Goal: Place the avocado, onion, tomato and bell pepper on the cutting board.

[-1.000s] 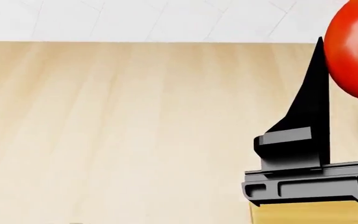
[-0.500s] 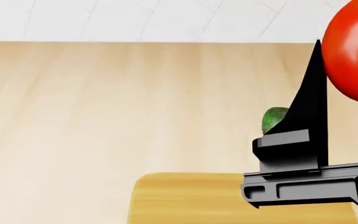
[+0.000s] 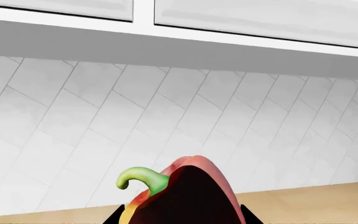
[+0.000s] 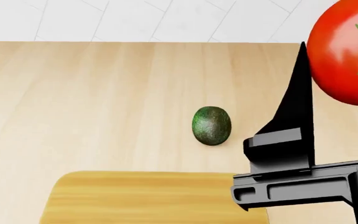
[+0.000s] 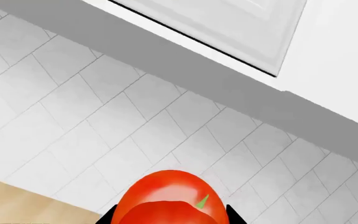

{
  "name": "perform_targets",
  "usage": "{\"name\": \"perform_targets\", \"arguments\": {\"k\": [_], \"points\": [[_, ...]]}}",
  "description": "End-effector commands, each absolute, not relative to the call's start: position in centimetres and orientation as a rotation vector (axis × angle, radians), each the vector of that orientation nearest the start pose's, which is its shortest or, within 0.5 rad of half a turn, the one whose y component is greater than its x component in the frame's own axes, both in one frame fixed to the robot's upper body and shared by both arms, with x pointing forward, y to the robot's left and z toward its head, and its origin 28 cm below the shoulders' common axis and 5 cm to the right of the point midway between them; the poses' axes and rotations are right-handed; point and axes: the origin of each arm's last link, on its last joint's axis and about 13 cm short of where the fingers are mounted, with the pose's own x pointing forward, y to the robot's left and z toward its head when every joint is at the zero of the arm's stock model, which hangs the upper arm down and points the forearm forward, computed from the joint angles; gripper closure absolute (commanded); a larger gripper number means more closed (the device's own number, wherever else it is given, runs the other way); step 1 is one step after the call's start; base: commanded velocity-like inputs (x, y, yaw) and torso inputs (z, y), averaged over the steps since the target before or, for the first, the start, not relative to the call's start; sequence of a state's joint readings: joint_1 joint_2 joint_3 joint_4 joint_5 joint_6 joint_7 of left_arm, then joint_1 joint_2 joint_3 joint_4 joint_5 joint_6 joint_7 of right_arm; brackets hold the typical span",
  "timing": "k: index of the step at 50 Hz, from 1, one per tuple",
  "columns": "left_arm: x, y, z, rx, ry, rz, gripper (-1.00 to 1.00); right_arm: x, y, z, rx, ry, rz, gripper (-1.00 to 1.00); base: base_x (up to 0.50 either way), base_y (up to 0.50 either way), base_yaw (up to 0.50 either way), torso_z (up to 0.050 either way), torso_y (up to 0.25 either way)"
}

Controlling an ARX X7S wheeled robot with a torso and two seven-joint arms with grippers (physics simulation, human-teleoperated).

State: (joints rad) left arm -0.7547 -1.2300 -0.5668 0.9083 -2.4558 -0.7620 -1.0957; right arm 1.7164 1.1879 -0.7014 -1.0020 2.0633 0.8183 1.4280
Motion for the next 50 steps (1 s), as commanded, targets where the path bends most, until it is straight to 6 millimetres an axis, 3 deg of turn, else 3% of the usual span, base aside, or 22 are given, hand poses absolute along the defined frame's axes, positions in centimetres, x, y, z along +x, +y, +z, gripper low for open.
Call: {"name": "perform_targets", "arguments": {"k": [1,18,30,36,50], "points": [[8.6,27.9,33.6,-0.077,-0.215,-0.237,1.0,11.1,-13.6,33.6,-0.296,-0.294,0.084,1.0,0.0,0.0,0.0,0.0,0.0],[10.9,29.2,35.7,0.093,-0.1,-0.193,1.0,11.8,-14.8,38.8,-0.343,0.066,0.285,1.0,0.0,0.0,0.0,0.0,0.001],[12.2,29.3,36.3,0.122,-0.057,-0.191,1.0,16.3,-13.1,38.7,-0.352,0.262,0.474,1.0,0.0,0.0,0.0,0.0,0.0],[12.3,29.5,36.0,0.126,-0.061,-0.188,1.0,18.6,-11.4,37.4,-0.392,0.323,0.555,1.0,0.0,0.0,0.0,0.0,0.0],[13.0,29.4,35.5,0.13,-0.049,-0.195,1.0,24.3,-9.9,34.5,-0.378,0.417,0.628,1.0,0.0,0.0,0.0,0.0,0.001]]}}
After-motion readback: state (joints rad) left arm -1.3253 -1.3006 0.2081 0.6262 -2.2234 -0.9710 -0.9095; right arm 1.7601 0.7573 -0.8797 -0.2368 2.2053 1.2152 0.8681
